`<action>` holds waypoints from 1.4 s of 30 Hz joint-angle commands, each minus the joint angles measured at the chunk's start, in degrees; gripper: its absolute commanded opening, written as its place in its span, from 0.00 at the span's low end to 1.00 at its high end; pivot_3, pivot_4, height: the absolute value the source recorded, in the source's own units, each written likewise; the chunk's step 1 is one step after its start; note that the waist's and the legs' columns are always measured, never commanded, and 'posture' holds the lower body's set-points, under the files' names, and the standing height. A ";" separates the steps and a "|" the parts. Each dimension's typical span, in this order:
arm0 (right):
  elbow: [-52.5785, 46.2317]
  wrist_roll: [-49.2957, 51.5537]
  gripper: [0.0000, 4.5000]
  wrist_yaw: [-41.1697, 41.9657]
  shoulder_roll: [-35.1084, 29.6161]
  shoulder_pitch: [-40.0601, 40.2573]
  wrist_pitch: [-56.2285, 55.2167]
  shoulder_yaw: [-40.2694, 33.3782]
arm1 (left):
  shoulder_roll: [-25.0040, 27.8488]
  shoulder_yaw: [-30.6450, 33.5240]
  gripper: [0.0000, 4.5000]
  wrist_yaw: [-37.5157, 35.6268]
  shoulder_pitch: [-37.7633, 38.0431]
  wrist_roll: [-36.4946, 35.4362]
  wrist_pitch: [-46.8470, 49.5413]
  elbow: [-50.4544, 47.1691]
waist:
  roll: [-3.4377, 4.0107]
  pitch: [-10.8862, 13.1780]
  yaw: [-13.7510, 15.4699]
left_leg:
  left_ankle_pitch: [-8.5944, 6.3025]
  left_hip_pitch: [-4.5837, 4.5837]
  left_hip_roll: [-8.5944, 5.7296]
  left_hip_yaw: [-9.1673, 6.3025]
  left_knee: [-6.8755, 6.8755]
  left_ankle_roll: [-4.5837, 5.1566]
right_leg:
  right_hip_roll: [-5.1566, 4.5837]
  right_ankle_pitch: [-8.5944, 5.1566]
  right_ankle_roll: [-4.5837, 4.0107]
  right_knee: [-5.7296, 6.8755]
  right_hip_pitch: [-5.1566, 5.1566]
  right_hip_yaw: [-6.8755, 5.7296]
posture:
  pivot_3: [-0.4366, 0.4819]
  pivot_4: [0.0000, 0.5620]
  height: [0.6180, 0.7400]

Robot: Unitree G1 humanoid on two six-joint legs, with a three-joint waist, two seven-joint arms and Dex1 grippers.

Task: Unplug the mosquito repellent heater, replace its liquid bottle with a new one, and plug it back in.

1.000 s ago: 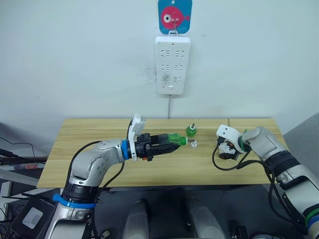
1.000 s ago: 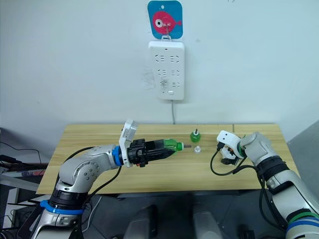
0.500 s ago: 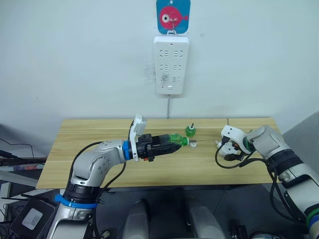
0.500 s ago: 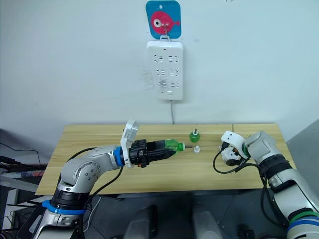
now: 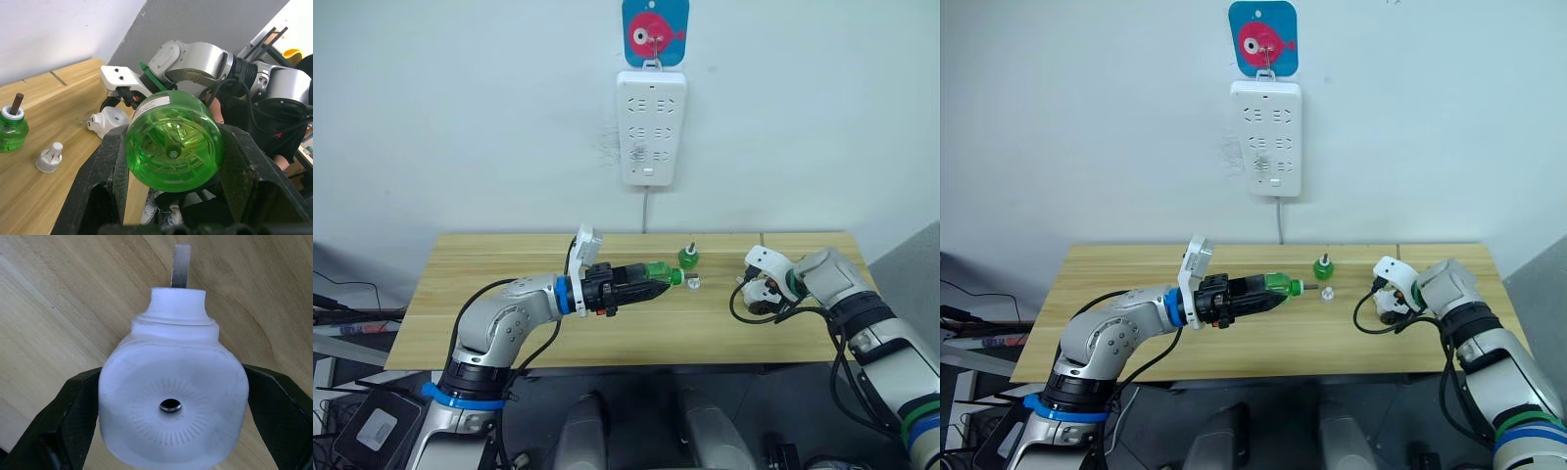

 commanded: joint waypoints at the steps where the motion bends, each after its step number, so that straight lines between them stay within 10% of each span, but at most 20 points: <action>1: 0.93 -0.25 0.92 -0.12 0.12 -1.62 -0.92 -1.36 | -0.15 1.02 0.50 -0.18 0.43 -1.27 -0.45 -2.14 | 0.00 0.00 0.00 | 0.00 0.00 0.00 0.00 0.00 0.00 | 0.00 0.00 0.00 0.00 0.00 0.00 | 0.43 0.41 1.00; 5: 1.21 -0.18 0.67 0.15 0.35 -1.85 -1.06 -1.68 | 0.05 0.83 0.50 -0.42 0.68 -1.04 -0.76 -2.08 | 0.00 0.00 0.00 | 0.00 0.00 0.00 -0.01 0.00 0.00 | 0.00 0.00 0.00 0.00 0.00 -0.01 | 0.43 0.41 1.00; 12: -9.97 2.82 0.67 1.62 -3.05 0.59 0.98 -6.19 | 1.77 0.01 0.50 -3.38 0.10 0.31 -2.20 -0.95 | 0.00 0.00 -0.02 | 0.00 0.00 0.00 0.00 0.00 0.00 | 0.00 0.00 0.00 0.02 -0.02 0.00 | 0.42 0.39 1.00; 25: -70.93 45.84 0.67 5.20 -1.93 22.59 27.30 -46.73 | 8.46 4.42 0.50 -10.39 -8.05 -1.69 -0.95 4.41 | 0.00 0.00 0.26 | 0.00 -0.02 0.03 -0.11 0.01 0.00 | 0.04 -0.05 0.09 0.02 0.04 -0.11 | 0.36 0.38 1.00; 42: -71.85 75.25 0.67 -11.57 4.76 14.19 30.93 -47.07 | 11.70 10.59 0.50 -9.60 -15.60 -19.22 13.53 -2.42 | 0.00 0.00 0.03 | 0.00 -0.05 0.04 -0.13 -0.01 0.01 | 0.03 -0.04 0.09 0.04 0.00 -0.14 | 0.42 0.38 1.00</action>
